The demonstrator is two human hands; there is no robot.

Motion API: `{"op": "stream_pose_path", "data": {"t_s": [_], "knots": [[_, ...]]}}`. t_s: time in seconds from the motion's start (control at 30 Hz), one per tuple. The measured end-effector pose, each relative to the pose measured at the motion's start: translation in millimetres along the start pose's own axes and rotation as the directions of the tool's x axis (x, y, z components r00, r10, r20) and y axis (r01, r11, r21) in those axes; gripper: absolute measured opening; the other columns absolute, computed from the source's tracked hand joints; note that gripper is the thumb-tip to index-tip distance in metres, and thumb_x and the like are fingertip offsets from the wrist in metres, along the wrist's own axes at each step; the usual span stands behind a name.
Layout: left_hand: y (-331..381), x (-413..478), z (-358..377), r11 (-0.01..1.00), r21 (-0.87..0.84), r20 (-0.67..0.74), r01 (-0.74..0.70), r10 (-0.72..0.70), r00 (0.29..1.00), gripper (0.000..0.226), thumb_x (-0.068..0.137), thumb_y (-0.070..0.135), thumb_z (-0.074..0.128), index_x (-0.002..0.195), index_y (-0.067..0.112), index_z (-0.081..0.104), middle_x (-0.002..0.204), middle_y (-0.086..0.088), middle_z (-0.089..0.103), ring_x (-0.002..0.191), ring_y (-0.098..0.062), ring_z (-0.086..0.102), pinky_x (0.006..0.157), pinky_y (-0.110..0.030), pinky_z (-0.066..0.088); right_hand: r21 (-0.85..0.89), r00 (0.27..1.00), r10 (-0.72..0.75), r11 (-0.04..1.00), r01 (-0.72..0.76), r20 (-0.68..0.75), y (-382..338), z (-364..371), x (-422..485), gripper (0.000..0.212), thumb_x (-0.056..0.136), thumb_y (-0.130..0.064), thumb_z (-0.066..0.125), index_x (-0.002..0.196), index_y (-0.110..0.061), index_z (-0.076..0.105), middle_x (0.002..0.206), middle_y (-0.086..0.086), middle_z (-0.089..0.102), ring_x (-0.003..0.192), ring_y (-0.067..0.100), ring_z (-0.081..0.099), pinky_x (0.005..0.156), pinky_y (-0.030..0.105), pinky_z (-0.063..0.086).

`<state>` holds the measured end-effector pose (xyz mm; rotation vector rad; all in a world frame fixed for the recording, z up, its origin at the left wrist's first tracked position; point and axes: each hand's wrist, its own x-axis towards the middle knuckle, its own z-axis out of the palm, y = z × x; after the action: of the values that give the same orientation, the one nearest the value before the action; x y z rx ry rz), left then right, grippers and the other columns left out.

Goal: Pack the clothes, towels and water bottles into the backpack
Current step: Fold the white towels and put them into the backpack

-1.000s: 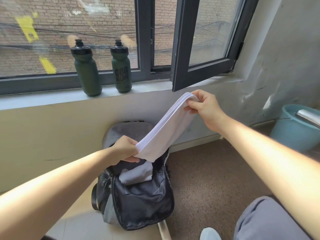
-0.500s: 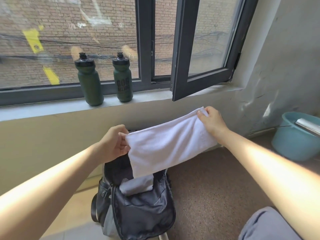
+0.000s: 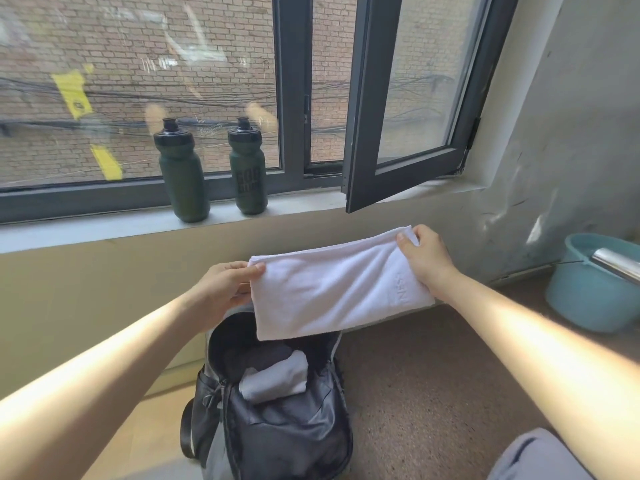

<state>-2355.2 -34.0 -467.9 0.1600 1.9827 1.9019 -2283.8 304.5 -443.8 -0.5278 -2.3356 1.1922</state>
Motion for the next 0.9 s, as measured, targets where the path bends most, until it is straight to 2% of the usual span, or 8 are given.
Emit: {"op": "stream_pose_path", "data": {"t_s": [0.1, 0.23, 0.3, 0.4, 0.57, 0.7, 0.8, 0.9], "knots": [[3, -3, 8, 1.000, -0.007, -0.090, -0.023, 0.022, 0.996, 0.015, 0.103, 0.023, 0.062, 0.099, 0.009, 0.068, 0.087, -0.006, 0.075, 0.066, -0.012, 0.073, 0.054, -0.021, 0.056, -0.028, 0.999, 0.003, 1.000, -0.002, 0.034, -1, 5, -2, 0.026, 0.104, -0.031, 0.051, 0.089, -0.010, 0.047, 0.079, 0.002, 0.047, 0.067, 0.015, 0.039, 0.056, 0.031, 0.031], [7, -8, 20, 0.995, 0.067, -0.200, -0.081, 0.093, 0.975, 0.021, 0.102, 0.026, 0.064, 0.084, 0.015, 0.061, 0.073, 0.002, 0.065, 0.048, -0.003, 0.062, 0.042, -0.018, 0.047, 0.019, 0.999, 0.015, 1.000, -0.016, 0.041, -8, 11, -4, 0.026, 0.099, -0.029, 0.058, 0.082, -0.012, 0.050, 0.074, -0.001, 0.048, 0.067, 0.017, 0.042, 0.057, 0.031, 0.033], [9, -10, 26, 0.986, 0.123, -0.217, -0.114, 0.139, 0.966, 0.023, 0.101, 0.028, 0.065, 0.082, 0.016, 0.060, 0.073, 0.002, 0.061, 0.049, -0.005, 0.057, 0.042, -0.018, 0.043, 0.067, 0.997, 0.032, 0.997, -0.037, 0.072, -14, 17, -8, 0.027, 0.096, -0.030, 0.062, 0.078, -0.013, 0.053, 0.073, -0.001, 0.052, 0.069, 0.019, 0.046, 0.062, 0.031, 0.037], [12, -14, 35, 0.973, 0.177, -0.177, -0.145, 0.176, 0.968, 0.023, 0.100, 0.032, 0.065, 0.087, 0.015, 0.060, 0.076, -0.001, 0.060, 0.057, -0.013, 0.054, 0.050, -0.024, 0.042, 0.162, 0.986, 0.046, 0.984, -0.073, 0.160, -25, 29, -17, 0.026, 0.094, -0.033, 0.064, 0.079, -0.014, 0.058, 0.076, 0.000, 0.058, 0.071, 0.020, 0.053, 0.068, 0.032, 0.043], [18, -28, 58, 0.971, 0.178, -0.094, -0.159, 0.177, 0.980, 0.024, 0.100, 0.031, 0.065, 0.101, 0.007, 0.061, 0.062, 0.006, 0.060, 0.046, -0.009, 0.054, 0.046, -0.023, 0.048, 0.235, 0.961, 0.017, 0.968, -0.084, 0.275, -50, 49, -40, 0.027, 0.096, -0.035, 0.064, 0.080, -0.014, 0.059, 0.077, 0.003, 0.060, 0.071, 0.020, 0.055, 0.068, 0.032, 0.043], [25, -40, 69, 0.978, 0.118, -0.025, -0.170, 0.174, 0.984, 0.021, 0.100, 0.027, 0.065, 0.102, 0.007, 0.060, 0.083, -0.007, 0.067, 0.055, -0.014, 0.065, 0.053, -0.028, 0.056, 0.281, 0.929, 0.015, 0.951, -0.127, 0.369, -65, 59, -58, 0.022, 0.097, -0.034, 0.063, 0.086, -0.014, 0.061, 0.084, 0.005, 0.065, 0.076, 0.021, 0.060, 0.072, 0.040, 0.052], [27, -44, 71, 0.974, 0.146, -0.023, -0.176, 0.181, 0.983, 0.023, 0.099, 0.029, 0.067, 0.099, 0.008, 0.059, 0.087, -0.011, 0.065, 0.058, -0.014, 0.063, 0.056, -0.028, 0.057, 0.322, 0.881, -0.012, 0.933, -0.160, 0.473, -78, 59, -71, 0.021, 0.098, -0.034, 0.062, 0.091, -0.014, 0.059, 0.087, 0.006, 0.065, 0.077, 0.020, 0.062, 0.063, 0.033, 0.050], [30, -47, 70, 0.977, 0.142, -0.026, -0.160, 0.166, 0.986, 0.021, 0.099, 0.027, 0.066, 0.100, 0.006, 0.060, 0.079, -0.006, 0.063, 0.056, -0.013, 0.063, 0.061, -0.031, 0.061, 0.277, 0.842, -0.077, 0.957, -0.088, 0.535, -83, 55, -79, 0.040, 0.087, -0.043, 0.072, 0.103, -0.009, 0.058, 0.100, 0.006, 0.067, 0.089, 0.021, 0.065, 0.070, 0.037, 0.051]]}}
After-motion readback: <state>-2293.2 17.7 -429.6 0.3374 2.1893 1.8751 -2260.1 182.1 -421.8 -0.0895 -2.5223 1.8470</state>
